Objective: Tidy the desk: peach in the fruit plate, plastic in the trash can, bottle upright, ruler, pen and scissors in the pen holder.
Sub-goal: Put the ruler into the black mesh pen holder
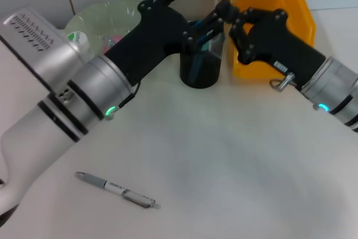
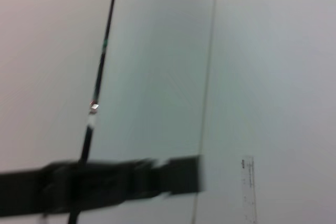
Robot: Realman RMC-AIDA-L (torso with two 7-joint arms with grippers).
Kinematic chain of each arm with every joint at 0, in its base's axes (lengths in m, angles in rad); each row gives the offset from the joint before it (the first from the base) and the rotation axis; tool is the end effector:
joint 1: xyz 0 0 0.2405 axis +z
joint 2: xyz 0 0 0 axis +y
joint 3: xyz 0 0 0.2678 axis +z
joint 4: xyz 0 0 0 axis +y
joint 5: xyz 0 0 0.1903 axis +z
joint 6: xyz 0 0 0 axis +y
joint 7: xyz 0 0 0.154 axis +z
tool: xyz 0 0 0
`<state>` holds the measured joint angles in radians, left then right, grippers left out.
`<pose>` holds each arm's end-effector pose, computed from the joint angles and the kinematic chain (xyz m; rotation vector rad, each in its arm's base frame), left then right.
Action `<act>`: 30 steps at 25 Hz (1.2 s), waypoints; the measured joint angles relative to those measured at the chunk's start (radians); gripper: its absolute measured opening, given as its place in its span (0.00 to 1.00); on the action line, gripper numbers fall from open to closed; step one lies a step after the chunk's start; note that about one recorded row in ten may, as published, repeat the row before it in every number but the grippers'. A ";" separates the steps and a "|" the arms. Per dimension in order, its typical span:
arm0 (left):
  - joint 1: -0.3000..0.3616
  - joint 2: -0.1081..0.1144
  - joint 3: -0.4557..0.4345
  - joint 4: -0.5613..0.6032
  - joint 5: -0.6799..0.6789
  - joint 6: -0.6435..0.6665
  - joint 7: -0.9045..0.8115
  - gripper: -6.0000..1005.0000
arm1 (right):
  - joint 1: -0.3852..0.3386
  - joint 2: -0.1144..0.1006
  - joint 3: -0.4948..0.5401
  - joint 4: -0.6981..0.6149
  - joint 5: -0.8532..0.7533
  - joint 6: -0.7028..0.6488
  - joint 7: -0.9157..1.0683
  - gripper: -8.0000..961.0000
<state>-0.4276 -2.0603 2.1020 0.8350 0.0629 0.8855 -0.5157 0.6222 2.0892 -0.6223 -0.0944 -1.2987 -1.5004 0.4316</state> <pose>-0.1298 0.3328 -0.0715 -2.2102 -0.2590 -1.1973 0.2221 0.3503 -0.0220 -2.0475 0.1180 1.0771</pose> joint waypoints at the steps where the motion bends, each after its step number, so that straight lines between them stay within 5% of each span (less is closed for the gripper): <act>1: 0.012 0.005 -0.007 0.011 0.019 0.001 -0.023 0.78 | 0.000 0.000 0.000 -0.001 0.017 -0.005 -0.004 0.01; 10: 0.176 0.024 -0.198 0.146 0.430 0.100 -0.401 0.80 | 0.051 0.004 0.030 0.005 0.087 0.023 -0.023 0.01; 24: 0.199 0.032 -0.379 0.153 0.821 0.228 -0.733 0.81 | 0.152 0.003 0.023 0.057 0.080 0.242 0.020 0.01; 30: 0.213 0.041 -0.589 0.166 1.120 0.391 -0.885 0.81 | 0.187 0.004 0.021 0.080 0.078 0.323 0.050 0.01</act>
<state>-0.2147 -2.0197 1.5135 1.0012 1.1827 1.2764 -1.4004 0.8096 2.0929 -0.6011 -0.0144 -1.2209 -1.1775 0.4813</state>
